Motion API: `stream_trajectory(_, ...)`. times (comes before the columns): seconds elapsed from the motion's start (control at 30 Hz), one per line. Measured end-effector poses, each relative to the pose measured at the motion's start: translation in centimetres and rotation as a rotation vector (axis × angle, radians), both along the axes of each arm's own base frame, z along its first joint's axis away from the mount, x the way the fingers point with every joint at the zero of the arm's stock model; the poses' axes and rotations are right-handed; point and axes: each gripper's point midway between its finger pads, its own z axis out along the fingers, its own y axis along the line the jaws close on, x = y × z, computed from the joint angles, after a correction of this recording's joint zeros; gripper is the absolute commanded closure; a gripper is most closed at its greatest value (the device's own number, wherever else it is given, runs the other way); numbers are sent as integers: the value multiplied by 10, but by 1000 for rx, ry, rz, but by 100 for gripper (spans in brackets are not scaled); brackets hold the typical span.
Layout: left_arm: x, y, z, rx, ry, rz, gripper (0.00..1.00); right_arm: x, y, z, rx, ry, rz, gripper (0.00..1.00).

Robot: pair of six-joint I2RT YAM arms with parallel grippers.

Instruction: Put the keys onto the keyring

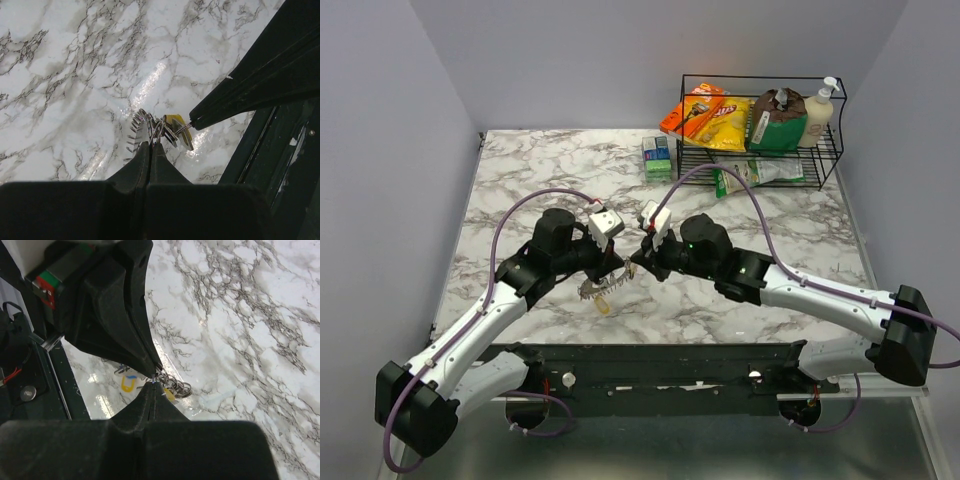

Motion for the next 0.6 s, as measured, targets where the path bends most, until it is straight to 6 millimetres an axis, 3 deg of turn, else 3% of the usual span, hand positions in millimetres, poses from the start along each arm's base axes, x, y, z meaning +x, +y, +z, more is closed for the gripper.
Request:
stream_trajectory(0.2,-1,-1,0,1,-1,-7,100,3,5,9,18,4,-7,100)
stream_trajectory(0.6,-1,-1,1,0,-4,-6,100,3,8,-3,-10,33,-8,100)
